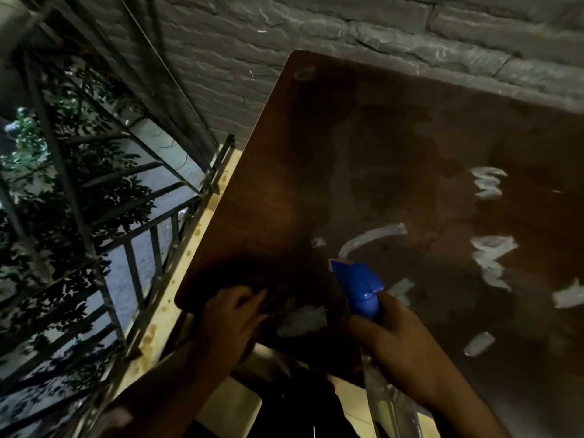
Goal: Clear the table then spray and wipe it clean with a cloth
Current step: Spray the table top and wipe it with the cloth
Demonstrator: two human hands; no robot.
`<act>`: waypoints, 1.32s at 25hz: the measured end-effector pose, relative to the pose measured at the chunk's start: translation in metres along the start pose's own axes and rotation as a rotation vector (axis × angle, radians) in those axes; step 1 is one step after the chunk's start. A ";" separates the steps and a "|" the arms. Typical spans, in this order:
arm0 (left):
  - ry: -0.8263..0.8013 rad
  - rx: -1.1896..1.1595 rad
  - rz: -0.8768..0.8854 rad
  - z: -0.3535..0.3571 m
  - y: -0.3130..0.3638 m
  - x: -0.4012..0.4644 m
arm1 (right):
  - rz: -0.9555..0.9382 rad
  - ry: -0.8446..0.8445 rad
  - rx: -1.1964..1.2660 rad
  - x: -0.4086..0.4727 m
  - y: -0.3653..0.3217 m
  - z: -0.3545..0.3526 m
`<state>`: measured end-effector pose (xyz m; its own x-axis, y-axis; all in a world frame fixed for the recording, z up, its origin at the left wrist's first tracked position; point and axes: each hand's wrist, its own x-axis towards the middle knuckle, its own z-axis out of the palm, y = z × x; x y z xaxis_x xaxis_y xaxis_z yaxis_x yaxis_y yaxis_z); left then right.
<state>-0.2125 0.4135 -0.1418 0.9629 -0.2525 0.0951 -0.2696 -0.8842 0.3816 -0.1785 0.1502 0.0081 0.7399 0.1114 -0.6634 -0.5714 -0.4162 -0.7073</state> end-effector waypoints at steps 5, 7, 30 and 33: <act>0.091 0.136 -0.154 -0.012 -0.035 0.089 | 0.026 0.040 -0.006 -0.005 -0.013 0.005; 0.087 0.092 -0.117 -0.001 -0.016 0.113 | 0.020 0.072 -0.026 -0.008 -0.011 0.010; -0.039 -0.037 0.000 0.020 0.078 0.017 | 0.062 -0.146 -0.202 -0.059 0.045 -0.004; -0.111 -0.136 -0.052 0.013 0.079 -0.005 | 0.051 -0.136 -0.147 -0.064 0.055 -0.016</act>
<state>-0.2385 0.3397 -0.1239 0.9663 -0.2560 -0.0273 -0.2077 -0.8378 0.5048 -0.2510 0.1060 0.0156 0.6508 0.2035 -0.7315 -0.5416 -0.5508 -0.6350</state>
